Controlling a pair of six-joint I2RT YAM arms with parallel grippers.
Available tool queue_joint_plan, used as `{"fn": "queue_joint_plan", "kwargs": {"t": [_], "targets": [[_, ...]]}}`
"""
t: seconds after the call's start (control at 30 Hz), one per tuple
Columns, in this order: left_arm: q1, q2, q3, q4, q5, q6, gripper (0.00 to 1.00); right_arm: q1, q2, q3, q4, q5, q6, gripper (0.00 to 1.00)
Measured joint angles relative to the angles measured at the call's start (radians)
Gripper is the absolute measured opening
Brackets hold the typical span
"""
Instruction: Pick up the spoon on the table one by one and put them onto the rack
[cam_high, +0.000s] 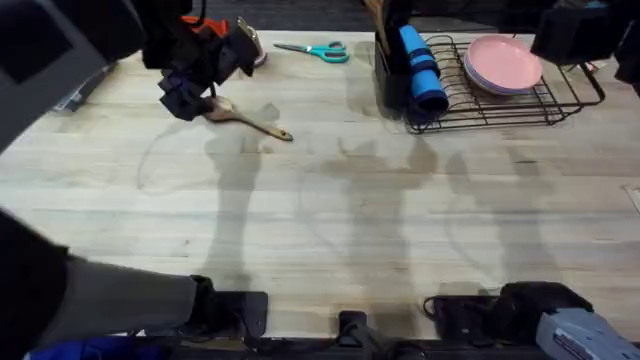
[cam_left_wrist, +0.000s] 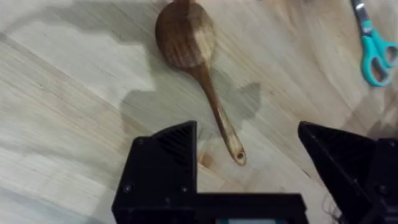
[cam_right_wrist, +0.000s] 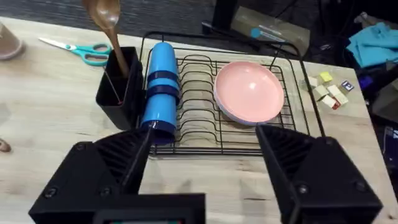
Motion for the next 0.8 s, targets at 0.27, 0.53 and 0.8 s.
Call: {"fn": "queue_joint_plan", "kwargs": {"t": [0.27,0.53,0.8], "targets": [[0.000,0.113,0.000,0.045,0.000,0.000,0.993,0.000,0.000,0.000,0.000,0.000,0.000,0.997],[0.000,0.234,0.000,0.060,0.000,0.000,0.993,0.000,0.000,0.000,-0.009,0.000,0.000,0.998],[0.000,0.260,0.000,0.096,0.000,0.000,0.993,0.000,0.000,0.000,-0.010,0.000,0.000,0.996]]}}
